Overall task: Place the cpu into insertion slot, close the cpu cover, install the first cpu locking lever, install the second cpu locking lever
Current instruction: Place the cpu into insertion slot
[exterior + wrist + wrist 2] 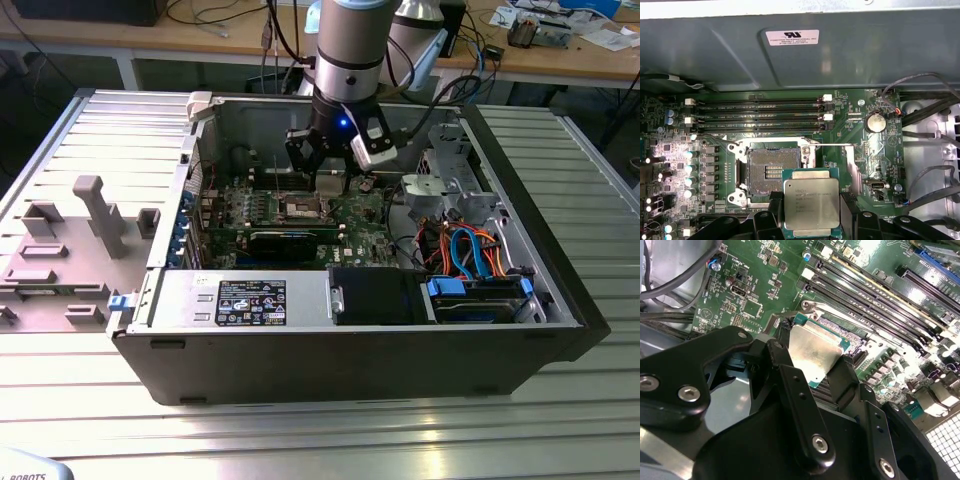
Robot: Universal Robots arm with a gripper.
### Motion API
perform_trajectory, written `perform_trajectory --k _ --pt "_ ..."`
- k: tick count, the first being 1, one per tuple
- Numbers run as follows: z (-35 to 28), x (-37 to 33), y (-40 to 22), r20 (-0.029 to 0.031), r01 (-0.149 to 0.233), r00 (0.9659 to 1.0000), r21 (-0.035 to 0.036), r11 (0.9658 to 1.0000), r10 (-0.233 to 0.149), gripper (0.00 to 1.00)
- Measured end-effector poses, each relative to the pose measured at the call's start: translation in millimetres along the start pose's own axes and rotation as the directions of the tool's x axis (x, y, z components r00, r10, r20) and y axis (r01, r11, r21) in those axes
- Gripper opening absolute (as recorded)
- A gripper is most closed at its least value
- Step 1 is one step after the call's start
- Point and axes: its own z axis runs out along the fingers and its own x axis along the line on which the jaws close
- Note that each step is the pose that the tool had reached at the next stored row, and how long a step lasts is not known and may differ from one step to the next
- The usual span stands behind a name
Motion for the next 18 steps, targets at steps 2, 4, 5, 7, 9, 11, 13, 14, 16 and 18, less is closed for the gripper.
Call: perform_trajectory --k 2,4,5,7,9,11,13,14,16,18 --pt "0.7 0.0 -0.1 0.0 0.0 1.0 0.0 1.0 0.0 0.55" --pt "1.0 0.0 -0.2 0.0 0.0 1.0 0.0 1.0 0.0 0.55" --pt "1.3 0.0 -0.2 0.0 0.0 1.0 0.0 1.0 0.0 0.55" --pt "1.8 0.0 -0.3 0.0 0.0 1.0 0.0 1.0 0.0 0.55" --pt "2.5 -0.1 -0.4 0.0 0.0 1.0 -0.0001 1.0 0.0 0.55" --pt "2.7 -0.1 -0.5 0.0 0.0 1.0 0.0 1.0 0.0 0.55" --pt "3.1 -0.1 -0.6 0.0 0.0 1.0 0.0 1.0 0.0 0.55" --pt "3.3 -0.1 -0.6 0.0 0.0 1.0 0.0 1.0 0.0 0.55" --pt "3.6 -0.1 -0.7 0.0 0.0 1.0 0.0 1.0 0.0 0.55" --pt "4.0 -0.1 -0.7 0.0 0.0 1.0 0.0 1.0 0.0 0.55"
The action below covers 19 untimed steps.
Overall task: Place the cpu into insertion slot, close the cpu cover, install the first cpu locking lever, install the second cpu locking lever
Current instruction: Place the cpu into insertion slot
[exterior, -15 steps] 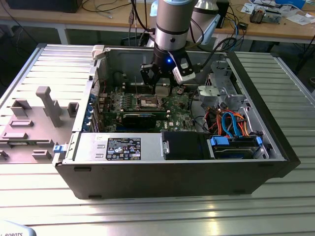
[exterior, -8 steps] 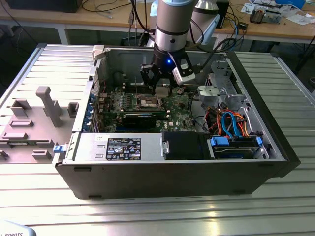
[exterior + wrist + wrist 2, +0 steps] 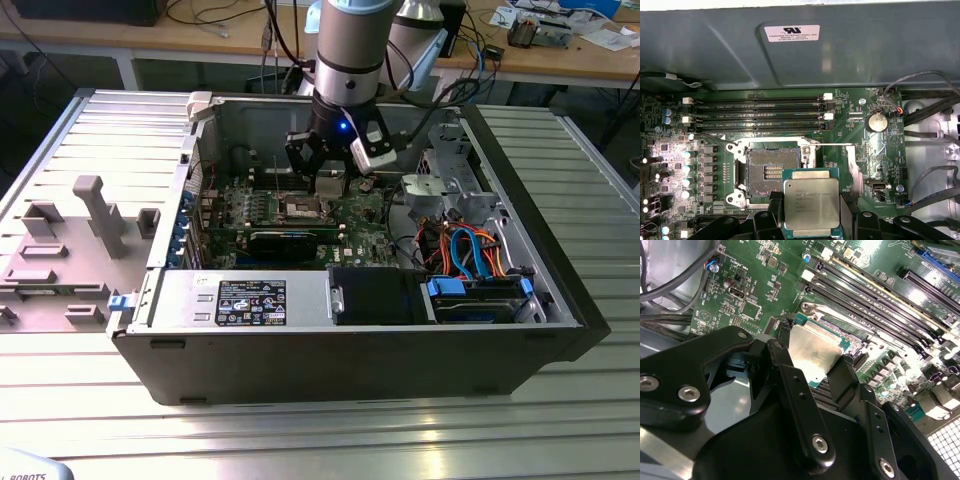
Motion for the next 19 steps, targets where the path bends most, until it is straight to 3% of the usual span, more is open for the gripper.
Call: perform_trajectory --k 19 --pt "4.2 -0.1 -0.6 0.0 0.0 1.0 0.0 1.0 0.0 0.55"
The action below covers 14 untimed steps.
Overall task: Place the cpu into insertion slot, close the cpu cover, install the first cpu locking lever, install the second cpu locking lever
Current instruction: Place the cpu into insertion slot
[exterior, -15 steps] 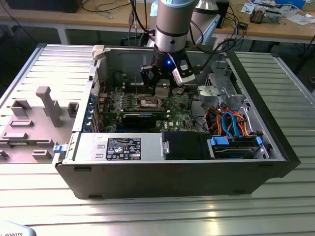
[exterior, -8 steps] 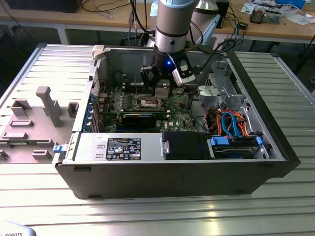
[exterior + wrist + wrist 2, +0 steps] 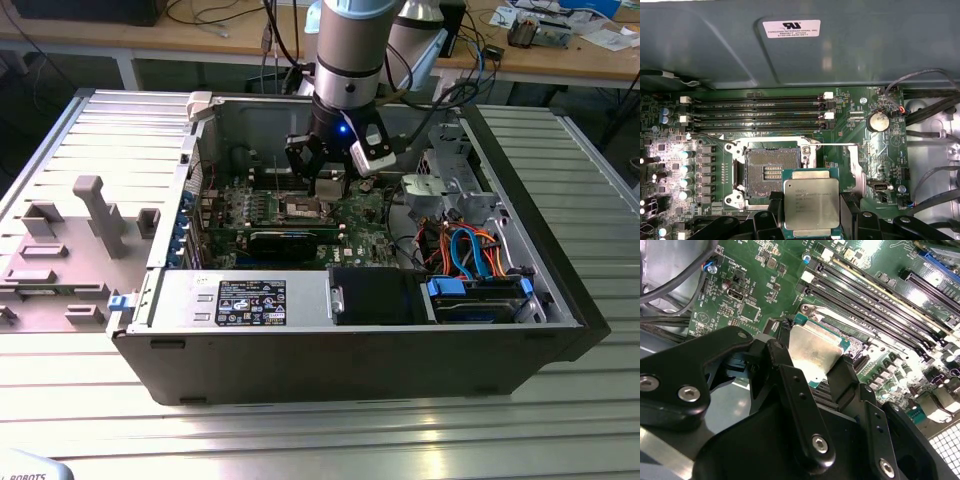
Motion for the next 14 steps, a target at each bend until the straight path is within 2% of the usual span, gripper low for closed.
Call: perform_trajectory --k 14 --pt "3.0 -0.1 -0.6 0.0 0.0 1.0 0.0 1.0 0.0 0.55"
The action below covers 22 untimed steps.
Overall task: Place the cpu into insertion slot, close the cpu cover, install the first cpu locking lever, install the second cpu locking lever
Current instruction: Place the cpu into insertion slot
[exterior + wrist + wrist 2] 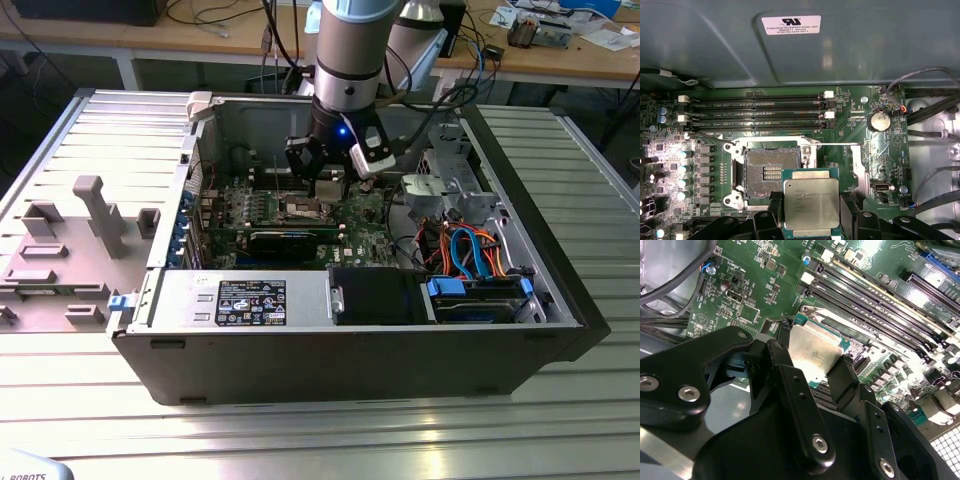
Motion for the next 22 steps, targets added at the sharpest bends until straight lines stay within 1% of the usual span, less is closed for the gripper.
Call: perform_trajectory --k 6,8,9,10,11,13,14,15,16,17,18,19,22 --pt "1.2 0.0 -0.3 0.0 0.0 1.0 0.0 1.0 0.0 0.55" --pt "1.3 1.9 -0.3 0.0006 0.0 1.0 0.0018 1.0 0.0 0.55" --pt "0.6 2.2 -0.2 0.002 0.0 1.0 0.0098 1.0 0.0 0.55" --pt "-0.8 2.4 -0.1 0.0025 0.0 1.0 0.0141 0.9999 0.0 0.55" --pt "-2.5 2.4 0.0 0.0029 0.0 1.0 0.0167 0.9999 0.0 0.55" --pt "-8.7 2.6 0.8 0.0042 0.001 1.0 0.0228 0.9997 -0.001 0.55" --pt "-13.4 2.8 1.4 0.0052 0.001 1.0 0.0275 0.9996 -0.001 0.55" --pt "-16.1 2.9 1.6 0.006 0.001 1.0 0.0325 0.9995 -0.001 0.55" --pt "-18.4 3.1 1.8 0.0071 0.001 1.0 0.0388 0.9992 -0.001 0.55" --pt "-20.8 3.6 2.1 0.0089 0.001 1.0 0.054 0.9985 -0.002 0.55" --pt "-21.9 4.4 2.1 0.0101 0.001 0.9999 0.0633 0.998 -0.002 0.55" --pt "-22.1 6.1 2.1 0.0109 0.002 0.9999 0.0675 0.9977 -0.003 0.55" --pt "-21.9 14.2 2.4 0.011 0.004 0.9999 0.068 0.9977 -0.005 0.55"
